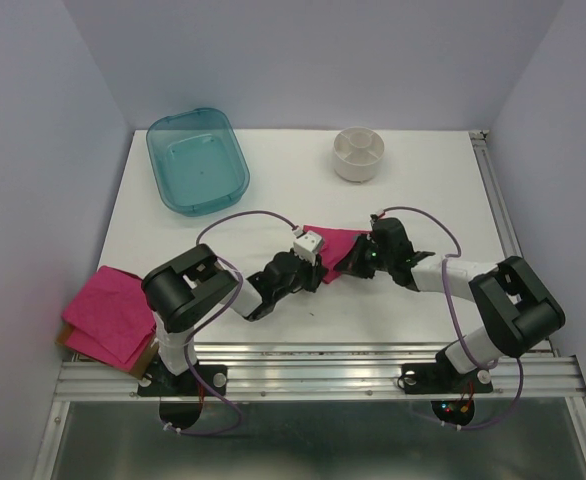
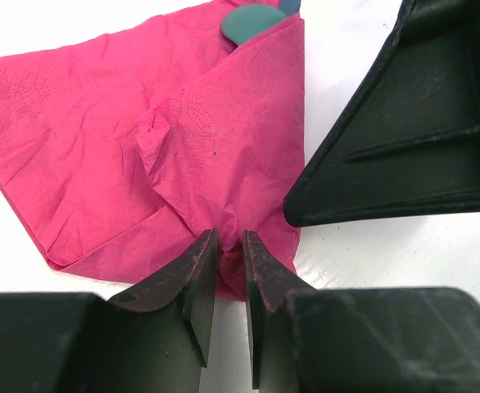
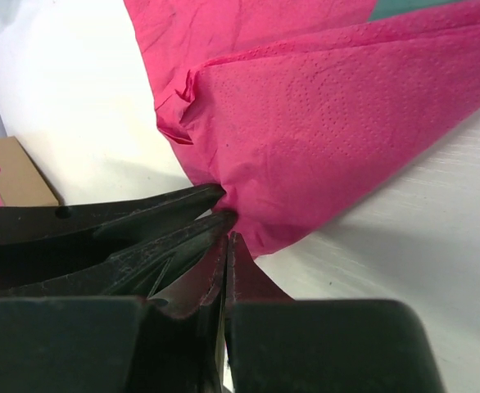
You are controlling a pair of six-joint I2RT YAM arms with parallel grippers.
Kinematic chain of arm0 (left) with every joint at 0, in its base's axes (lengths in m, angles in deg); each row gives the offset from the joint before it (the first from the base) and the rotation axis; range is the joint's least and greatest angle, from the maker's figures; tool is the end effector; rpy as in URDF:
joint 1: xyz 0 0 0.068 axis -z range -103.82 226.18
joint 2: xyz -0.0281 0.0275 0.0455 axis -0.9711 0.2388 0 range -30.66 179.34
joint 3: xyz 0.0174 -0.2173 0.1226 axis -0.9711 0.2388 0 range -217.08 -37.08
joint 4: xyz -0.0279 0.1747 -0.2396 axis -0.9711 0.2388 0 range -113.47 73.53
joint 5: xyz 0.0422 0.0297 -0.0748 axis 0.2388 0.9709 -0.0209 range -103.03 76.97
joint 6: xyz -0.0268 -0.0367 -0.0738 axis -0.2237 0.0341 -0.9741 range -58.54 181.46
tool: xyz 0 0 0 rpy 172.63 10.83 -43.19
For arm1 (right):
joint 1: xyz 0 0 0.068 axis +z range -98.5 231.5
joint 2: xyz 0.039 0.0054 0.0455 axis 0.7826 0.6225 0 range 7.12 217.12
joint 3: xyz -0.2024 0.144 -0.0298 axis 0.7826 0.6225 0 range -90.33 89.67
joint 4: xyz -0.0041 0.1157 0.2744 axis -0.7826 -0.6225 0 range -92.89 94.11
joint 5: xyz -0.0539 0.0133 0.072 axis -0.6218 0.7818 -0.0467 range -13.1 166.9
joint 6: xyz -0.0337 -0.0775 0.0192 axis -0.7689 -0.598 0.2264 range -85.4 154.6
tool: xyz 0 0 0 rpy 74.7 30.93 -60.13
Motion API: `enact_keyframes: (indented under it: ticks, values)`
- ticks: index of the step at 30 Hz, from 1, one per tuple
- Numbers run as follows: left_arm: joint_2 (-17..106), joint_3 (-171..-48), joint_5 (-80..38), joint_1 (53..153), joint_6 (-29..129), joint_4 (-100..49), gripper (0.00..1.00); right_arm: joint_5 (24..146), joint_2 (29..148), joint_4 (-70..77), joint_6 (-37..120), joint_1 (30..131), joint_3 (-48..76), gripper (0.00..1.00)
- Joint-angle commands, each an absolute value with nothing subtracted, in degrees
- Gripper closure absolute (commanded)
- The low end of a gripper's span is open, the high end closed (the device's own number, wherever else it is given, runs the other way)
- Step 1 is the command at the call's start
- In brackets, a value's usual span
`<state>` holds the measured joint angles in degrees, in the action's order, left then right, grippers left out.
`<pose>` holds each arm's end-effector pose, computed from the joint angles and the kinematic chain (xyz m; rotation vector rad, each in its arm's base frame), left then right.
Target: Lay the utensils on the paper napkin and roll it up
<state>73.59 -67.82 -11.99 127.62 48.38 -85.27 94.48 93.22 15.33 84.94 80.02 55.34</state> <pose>0.2284 -0.2843 0.0613 0.5933 1.7473 -0.7877 0.2859 0.1817 0.0724 0.2946 2.4569 1.0166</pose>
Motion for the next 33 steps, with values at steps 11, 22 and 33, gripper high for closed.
enact_keyframes:
  ticks: [11, 22, 33]
  values:
    - [74.5, -68.5, -14.3, 127.0, 48.1, -87.5, 0.7, 96.3, 97.8, 19.4, 83.7, 81.9, 56.2, 0.99]
    - [75.4, -68.5, -14.8, 127.0, 48.0, -87.4, 0.71, 91.5, 96.9, 11.7, 79.9, 82.4, 53.0, 0.99]
    - [75.2, -67.7, -15.2, 127.0, 47.2, -88.3, 0.71, 88.1, 95.5, 7.8, 79.2, 82.4, 43.8, 0.98]
